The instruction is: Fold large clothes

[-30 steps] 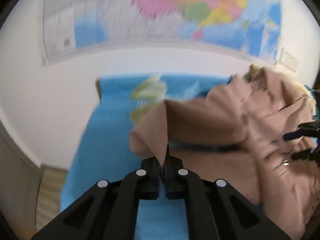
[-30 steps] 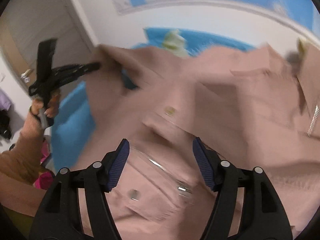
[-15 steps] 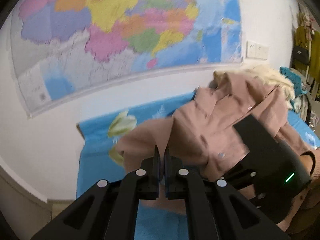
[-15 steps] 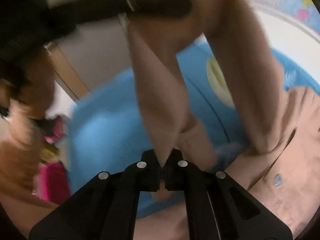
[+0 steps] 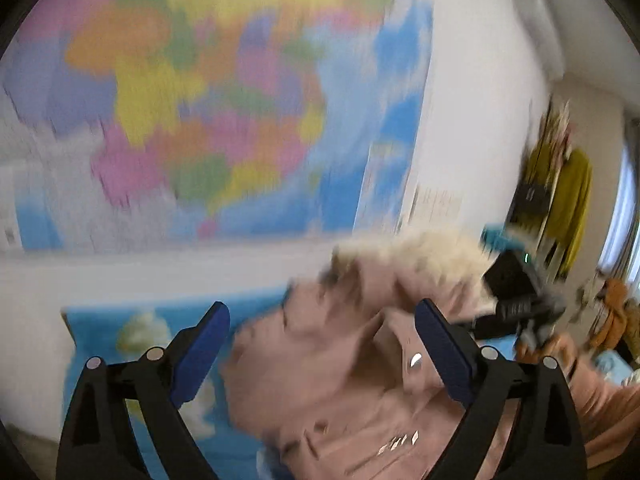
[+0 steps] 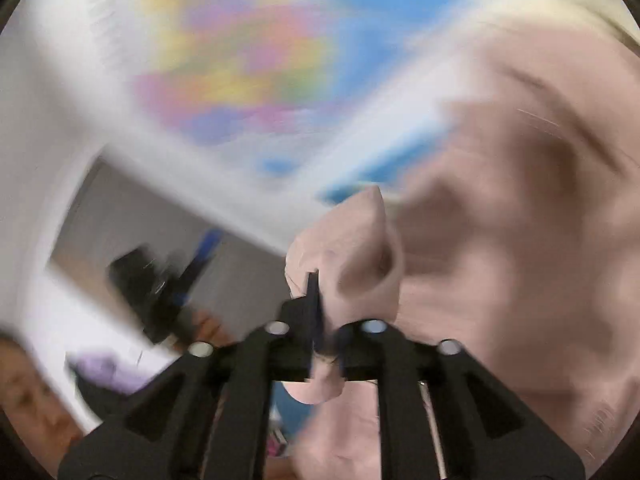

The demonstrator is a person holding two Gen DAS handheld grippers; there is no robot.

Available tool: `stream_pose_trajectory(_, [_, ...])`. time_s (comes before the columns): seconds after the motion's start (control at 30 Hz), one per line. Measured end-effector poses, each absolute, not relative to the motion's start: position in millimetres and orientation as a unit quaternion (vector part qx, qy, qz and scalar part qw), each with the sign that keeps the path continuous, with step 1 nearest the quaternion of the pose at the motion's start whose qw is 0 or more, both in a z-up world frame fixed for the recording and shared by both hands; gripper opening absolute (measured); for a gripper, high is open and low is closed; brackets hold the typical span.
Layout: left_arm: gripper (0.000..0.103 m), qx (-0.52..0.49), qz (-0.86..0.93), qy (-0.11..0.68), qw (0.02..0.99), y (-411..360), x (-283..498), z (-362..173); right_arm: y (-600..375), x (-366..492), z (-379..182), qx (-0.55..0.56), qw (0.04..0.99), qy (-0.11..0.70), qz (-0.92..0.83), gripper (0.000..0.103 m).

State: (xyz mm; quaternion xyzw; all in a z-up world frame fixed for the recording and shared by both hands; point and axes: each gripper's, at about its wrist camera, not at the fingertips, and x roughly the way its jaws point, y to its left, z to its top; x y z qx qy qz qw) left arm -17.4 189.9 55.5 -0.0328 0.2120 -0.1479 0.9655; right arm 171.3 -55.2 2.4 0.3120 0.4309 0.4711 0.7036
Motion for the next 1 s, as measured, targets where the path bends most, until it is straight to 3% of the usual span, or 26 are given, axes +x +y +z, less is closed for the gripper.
stream_pose_trajectory(0.07, [0.089, -0.017, -0.134, 0.266, 0.955, 180.1, 3.7, 23.8, -70.3, 180.7, -33.8, 0.312, 0.722, 0.479, 0.389, 0.040])
stream_pose_trajectory(0.13, [0.081, -0.022, -0.129, 0.325, 0.937, 174.7, 22.5, -15.1, -85.4, 180.8, -52.1, 0.299, 0.741, 0.496, 0.341, 0.046])
stream_pose_trajectory(0.17, [0.081, -0.023, -0.120, 0.344, 0.931, 174.3, 28.0, -30.1, -93.9, 179.0, -53.1, 0.296, 0.746, 0.493, 0.334, 0.062])
stream_pose_trajectory(0.27, [0.081, -0.035, -0.114, 0.372, 0.921, 180.8, 32.3, -55.5, -95.4, 151.5, -32.0, 0.250, 0.785, 0.444, 0.352, 0.086])
stream_pose_trajectory(0.33, [0.081, -0.037, -0.114, 0.374, 0.920, 185.3, 32.5, -62.6, -86.0, 134.5, -15.2, 0.185, 0.814, 0.419, 0.358, 0.093])
stream_pose_trajectory(0.5, [0.081, -0.022, -0.115, 0.374, 0.920, 179.2, 28.4, -67.1, -58.7, 129.7, -21.2, 0.024, 0.850, 0.413, 0.325, 0.092])
stream_pose_trajectory(0.53, [0.081, -0.018, -0.115, 0.373, 0.920, 177.6, 25.2, -67.1, -52.3, 130.8, -24.2, 0.005, 0.854, 0.413, 0.316, 0.088])
stream_pose_trajectory(0.6, [0.081, -0.007, -0.119, 0.374, 0.920, 169.4, 24.2, -67.6, -40.1, 135.6, -33.4, -0.038, 0.858, 0.419, 0.295, 0.068])
stream_pose_trajectory(0.63, [0.081, 0.000, -0.121, 0.373, 0.920, 165.3, 23.8, -68.3, -39.0, 137.5, -35.7, -0.048, 0.859, 0.419, 0.291, 0.034])
stream_pose_trajectory(0.67, [0.081, 0.007, -0.121, 0.373, 0.920, 161.1, 23.7, -69.2, -44.7, 140.9, -34.0, -0.027, 0.855, 0.422, 0.299, 0.010])
stream_pose_trajectory(0.83, [0.081, 0.012, -0.126, 0.373, 0.919, 156.1, 24.1, -70.0, -126.4, 176.2, -26.2, 0.219, 0.817, 0.426, 0.322, 0.011])
stream_pose_trajectory(0.9, [0.081, 0.008, -0.126, 0.373, 0.919, 157.5, 25.3, -70.4, -156.3, 185.7, -28.9, 0.255, 0.819, 0.430, 0.282, 0.018])
stream_pose_trajectory(0.93, [0.081, 0.006, -0.126, 0.372, 0.920, 158.9, 26.0, -70.7, -164.6, 187.2, -29.8, 0.262, 0.822, 0.433, 0.262, 0.029])
stream_pose_trajectory(0.97, [0.081, 0.005, -0.125, 0.371, 0.920, 160.5, 26.3, -71.1, -172.9, 186.8, -30.5, 0.275, 0.819, 0.433, 0.256, 0.052])
stream_pose_trajectory(1.0, [0.081, 0.005, -0.124, 0.371, 0.920, 161.4, 26.5, -71.6, -179.6, 185.8, -29.7, 0.291, 0.816, 0.428, 0.258, 0.065])
